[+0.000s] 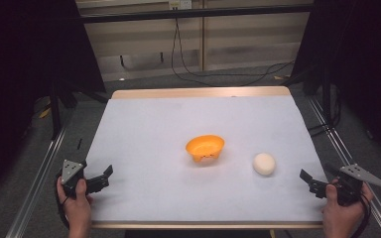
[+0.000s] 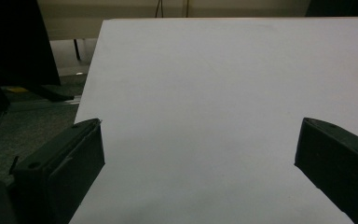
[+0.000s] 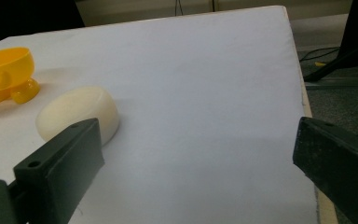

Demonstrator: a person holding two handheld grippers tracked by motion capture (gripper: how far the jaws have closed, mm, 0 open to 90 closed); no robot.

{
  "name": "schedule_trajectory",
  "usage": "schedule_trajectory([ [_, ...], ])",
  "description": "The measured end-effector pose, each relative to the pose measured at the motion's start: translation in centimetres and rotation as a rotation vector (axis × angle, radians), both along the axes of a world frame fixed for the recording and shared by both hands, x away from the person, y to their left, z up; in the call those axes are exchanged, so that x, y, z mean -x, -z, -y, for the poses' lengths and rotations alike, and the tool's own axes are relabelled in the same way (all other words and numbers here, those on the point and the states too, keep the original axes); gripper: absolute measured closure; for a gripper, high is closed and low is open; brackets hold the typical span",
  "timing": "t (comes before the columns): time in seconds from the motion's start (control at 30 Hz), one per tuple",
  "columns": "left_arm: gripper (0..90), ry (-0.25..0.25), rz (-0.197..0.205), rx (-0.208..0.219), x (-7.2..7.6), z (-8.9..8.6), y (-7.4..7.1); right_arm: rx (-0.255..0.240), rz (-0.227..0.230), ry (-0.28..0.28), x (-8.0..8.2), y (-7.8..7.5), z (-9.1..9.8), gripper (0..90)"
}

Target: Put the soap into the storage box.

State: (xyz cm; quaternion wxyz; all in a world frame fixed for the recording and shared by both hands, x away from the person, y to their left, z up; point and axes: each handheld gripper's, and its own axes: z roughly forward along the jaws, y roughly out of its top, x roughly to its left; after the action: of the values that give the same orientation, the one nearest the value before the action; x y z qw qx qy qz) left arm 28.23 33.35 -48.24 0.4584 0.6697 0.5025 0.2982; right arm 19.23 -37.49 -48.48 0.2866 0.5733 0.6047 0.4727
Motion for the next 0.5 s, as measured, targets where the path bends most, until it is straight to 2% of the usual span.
schedule_trajectory([
  [0.27, 1.6, 0.001, 0.016, -0.008, 0.18, 0.03, 0.00, 0.032, -0.008, 0.001, -0.04, -0.10, -0.41, 4.0],
  [0.33, 1.7, 0.000, 0.017, -0.008, 0.19, 0.06, -0.01, 0.050, -0.027, -0.012, -0.15, -0.22, -0.55, 6.0],
  [0.5, 1.7, 0.003, 0.018, -0.008, 0.21, 0.12, 0.00, 0.042, -0.049, -0.059, -0.23, -0.57, -0.46, 6.8],
])
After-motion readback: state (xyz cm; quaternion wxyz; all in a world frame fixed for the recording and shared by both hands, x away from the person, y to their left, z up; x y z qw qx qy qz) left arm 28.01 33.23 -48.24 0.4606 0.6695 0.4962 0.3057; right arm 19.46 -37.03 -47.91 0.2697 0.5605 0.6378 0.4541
